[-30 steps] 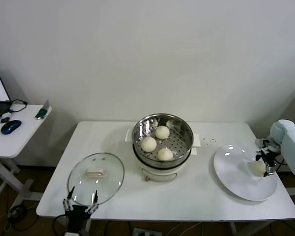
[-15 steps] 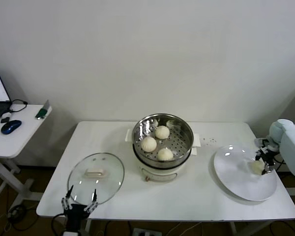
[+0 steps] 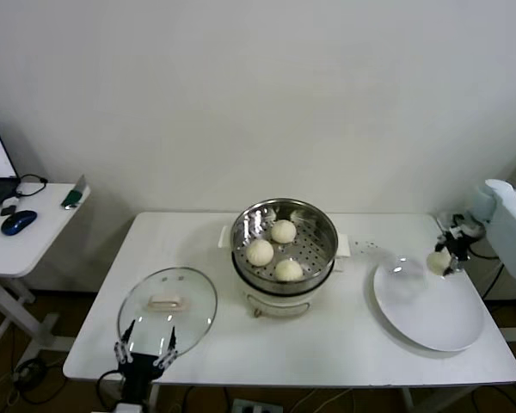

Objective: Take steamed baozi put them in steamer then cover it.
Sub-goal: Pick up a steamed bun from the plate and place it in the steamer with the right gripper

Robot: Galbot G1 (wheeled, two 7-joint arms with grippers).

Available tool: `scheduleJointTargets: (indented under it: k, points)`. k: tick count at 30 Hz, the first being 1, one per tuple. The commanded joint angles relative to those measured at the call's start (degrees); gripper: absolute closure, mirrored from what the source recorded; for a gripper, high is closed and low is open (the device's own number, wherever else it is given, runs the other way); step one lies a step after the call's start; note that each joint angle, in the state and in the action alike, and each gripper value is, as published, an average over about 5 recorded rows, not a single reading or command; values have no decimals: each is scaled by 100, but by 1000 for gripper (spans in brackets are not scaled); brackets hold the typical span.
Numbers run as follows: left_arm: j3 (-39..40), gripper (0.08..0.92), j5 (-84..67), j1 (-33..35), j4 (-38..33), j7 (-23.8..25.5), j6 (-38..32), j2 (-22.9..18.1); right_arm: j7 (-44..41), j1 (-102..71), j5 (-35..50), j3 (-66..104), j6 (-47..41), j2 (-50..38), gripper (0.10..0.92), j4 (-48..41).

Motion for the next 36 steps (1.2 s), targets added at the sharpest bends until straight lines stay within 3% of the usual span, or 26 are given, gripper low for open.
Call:
scheduleJointTargets:
  k: [1,9,19,36]
  points:
    - [106,177,32,-59,-72,50,7,-28,91,2333,3021,-3001,-1144,279,341,902]
    - [225,177,48,-73,-172,110,0,7,506,3568,4810,-4507,-1898,902,338,1770]
    - [368,177,117,-77,-247,147,-14,5,1084,3756,6220,-5346,-2382,1561,340,2539]
    - [349,177,108,-165,-155,164,9,78,1336,2863,6264,-5713,-2448,2228,341,2480]
